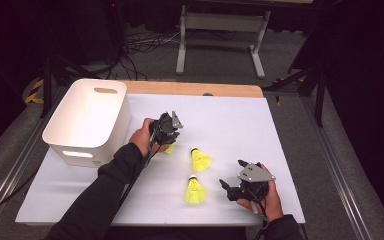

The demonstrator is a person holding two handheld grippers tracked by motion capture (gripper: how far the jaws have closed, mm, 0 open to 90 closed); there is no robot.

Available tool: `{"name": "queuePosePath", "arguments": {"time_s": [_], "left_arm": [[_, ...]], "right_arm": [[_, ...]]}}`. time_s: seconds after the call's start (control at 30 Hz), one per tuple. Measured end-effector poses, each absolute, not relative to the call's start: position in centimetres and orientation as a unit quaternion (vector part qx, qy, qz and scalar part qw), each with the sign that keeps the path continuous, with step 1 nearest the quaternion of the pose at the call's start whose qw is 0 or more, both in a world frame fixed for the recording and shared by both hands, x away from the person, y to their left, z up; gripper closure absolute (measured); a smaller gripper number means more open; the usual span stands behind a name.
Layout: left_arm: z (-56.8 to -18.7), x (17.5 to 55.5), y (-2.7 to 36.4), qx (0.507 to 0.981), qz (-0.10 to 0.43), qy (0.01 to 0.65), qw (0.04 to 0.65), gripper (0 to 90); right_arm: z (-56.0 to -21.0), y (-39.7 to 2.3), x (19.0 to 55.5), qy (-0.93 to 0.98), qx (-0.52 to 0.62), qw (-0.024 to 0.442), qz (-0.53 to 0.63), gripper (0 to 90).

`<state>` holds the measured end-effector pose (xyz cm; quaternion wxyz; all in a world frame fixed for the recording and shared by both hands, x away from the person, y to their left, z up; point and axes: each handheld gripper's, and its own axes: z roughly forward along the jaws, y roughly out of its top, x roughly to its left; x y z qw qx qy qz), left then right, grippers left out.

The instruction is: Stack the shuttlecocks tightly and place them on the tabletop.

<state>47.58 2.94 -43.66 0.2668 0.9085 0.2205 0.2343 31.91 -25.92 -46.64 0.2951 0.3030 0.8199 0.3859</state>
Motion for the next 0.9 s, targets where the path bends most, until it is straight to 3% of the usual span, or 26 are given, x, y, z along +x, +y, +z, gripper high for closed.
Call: {"name": "queuePosePath", "arguments": {"time_s": [0.9], "left_arm": [[-41.3,42.1,6.7,0.873,0.273,0.17,0.367,55.8]], "right_arm": [[-46.0,-26.1,31.5,0.811,0.307,0.303,0.395,12.4]]}}
